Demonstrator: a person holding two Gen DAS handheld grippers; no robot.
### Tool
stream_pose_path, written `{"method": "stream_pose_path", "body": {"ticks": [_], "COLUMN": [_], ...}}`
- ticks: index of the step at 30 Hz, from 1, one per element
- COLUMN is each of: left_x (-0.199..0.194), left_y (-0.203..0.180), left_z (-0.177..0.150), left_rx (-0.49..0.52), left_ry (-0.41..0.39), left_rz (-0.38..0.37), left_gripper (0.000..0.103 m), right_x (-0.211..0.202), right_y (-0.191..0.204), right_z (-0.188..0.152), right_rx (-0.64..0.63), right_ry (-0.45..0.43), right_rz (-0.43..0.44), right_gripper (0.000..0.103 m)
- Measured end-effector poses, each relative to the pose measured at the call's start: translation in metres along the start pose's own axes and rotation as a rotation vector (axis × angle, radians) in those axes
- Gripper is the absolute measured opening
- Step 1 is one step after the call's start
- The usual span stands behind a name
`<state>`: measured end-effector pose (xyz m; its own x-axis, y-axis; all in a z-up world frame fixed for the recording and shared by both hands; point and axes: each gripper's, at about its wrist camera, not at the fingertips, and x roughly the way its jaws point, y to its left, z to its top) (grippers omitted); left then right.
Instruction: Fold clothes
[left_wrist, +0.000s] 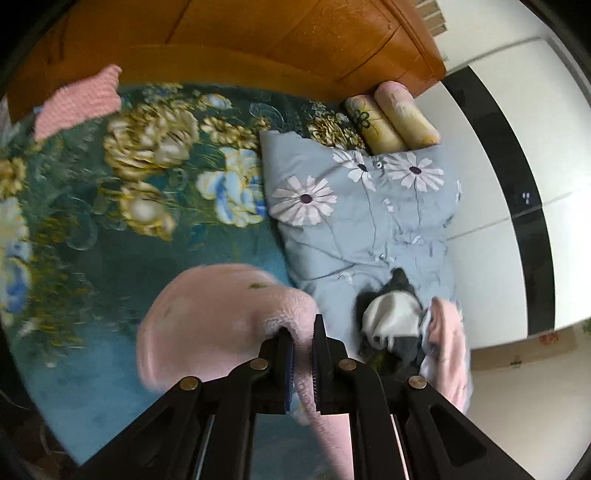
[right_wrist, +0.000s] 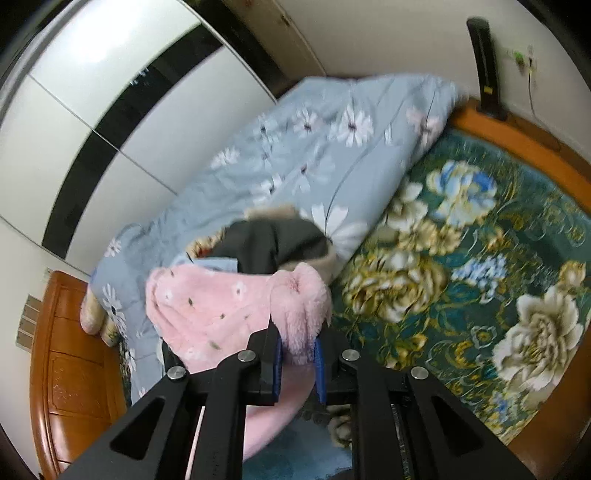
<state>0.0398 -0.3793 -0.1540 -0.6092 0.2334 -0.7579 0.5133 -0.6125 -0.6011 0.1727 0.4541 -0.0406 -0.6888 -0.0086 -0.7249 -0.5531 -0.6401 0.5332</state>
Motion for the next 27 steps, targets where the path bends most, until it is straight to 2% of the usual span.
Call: {"method": "stream_pose_path", "body": {"ticks": [5, 8, 11, 13, 16, 21, 27], "left_x": [-0.002, 0.024, 0.05, 0.066, 0.078, 0.087, 0.095], "left_y": [0.031, 0.066, 0.095, 0.108, 0.119, 0.13, 0.139], "left_z": [-0.047, -0.079, -0.103, -0.116, -0.129, -0.137, -0.138], "left_rx": [0.113, 0.09, 0.055, 0.043, 0.03, 0.037, -0.012], "left_ry": [0.096, 0.191, 0.255, 0.289, 0.318, 0.338, 0.376], "left_rz": [0.132, 0.204, 0.27, 0.317, 0.357, 0.418, 0.413], "left_gripper": [0.008, 0.008, 0.008, 0.008, 0.008, 0.008, 0.011], "right_x": [-0.044, -0.046, -0.023, 0.006, 0.034, 0.053, 0.067], "right_y": [-0.046, -0.089, -0.129, -0.145, -0.15, -0.155, -0.184], "right_z": [-0.016, -0.029, -0.047, -0.058, -0.069, -0.07, -0.072], "right_rx": [0.043, 0.099, 0.125, 0.128, 0.112, 0.09, 0.152], "right_ry": [-0.035, -0.003, 0.078, 0.16, 0.228, 0.254, 0.299], "right_rz": [-0.078, -0.181, -0.266, -0.316, -0.354, -0.407, -0.462], "right_gripper": [0.014, 0.014, 0.014, 0.015, 0.015, 0.015, 0.015]}}
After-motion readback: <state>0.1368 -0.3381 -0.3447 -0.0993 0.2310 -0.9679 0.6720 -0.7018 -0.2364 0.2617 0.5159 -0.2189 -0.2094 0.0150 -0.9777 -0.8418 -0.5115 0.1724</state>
